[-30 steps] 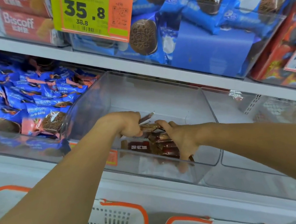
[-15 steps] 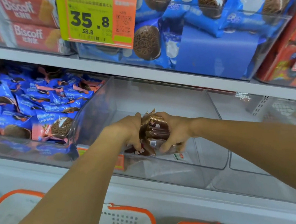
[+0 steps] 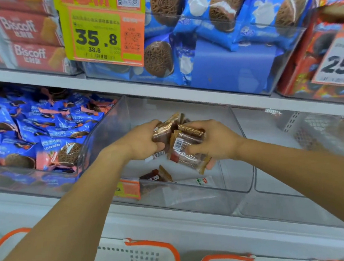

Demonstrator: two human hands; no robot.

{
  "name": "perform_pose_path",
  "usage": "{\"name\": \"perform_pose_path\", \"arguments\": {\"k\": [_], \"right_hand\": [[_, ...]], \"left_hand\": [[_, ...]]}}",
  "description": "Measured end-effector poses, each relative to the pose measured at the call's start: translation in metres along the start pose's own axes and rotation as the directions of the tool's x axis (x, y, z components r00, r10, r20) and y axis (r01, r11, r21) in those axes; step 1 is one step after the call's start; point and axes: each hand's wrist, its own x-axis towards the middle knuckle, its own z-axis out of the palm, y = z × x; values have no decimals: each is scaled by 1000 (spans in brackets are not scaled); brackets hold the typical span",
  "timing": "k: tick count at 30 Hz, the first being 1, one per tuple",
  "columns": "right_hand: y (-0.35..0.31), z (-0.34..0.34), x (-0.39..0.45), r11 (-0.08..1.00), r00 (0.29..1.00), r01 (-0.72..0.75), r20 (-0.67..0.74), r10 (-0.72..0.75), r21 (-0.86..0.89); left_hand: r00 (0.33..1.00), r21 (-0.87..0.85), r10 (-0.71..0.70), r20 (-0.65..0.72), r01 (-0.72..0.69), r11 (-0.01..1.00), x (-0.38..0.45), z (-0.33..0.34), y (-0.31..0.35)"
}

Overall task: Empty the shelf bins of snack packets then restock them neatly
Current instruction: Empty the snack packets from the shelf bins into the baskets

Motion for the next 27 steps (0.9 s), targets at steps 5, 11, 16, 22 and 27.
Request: {"name": "perform_pose_path", "arguments": {"k": [5,11,16,22,27], "right_hand": [[-7,-17,-71,990,983,59,-182,-34,132],[-3,-32,-158,960,955,116,-293,-37,256],[25,-49,-239,964,975,18,-220,42,264],[100,-39,-306,984,985,-171,20,172,-42],[139,-20,-306,888,870,-201,341,355,-413]], "left_hand": [[987,13,160,-14,-160,987,-30,-20,46],[967,-95,250,51,-244,965,-94,-15,107],[952,-117,289,98,-278,954,-132,40,155],[890,-26,194,413,-201,979,-163,167,166],[812,60,93,576,-155,986,-168,237,155]]}}
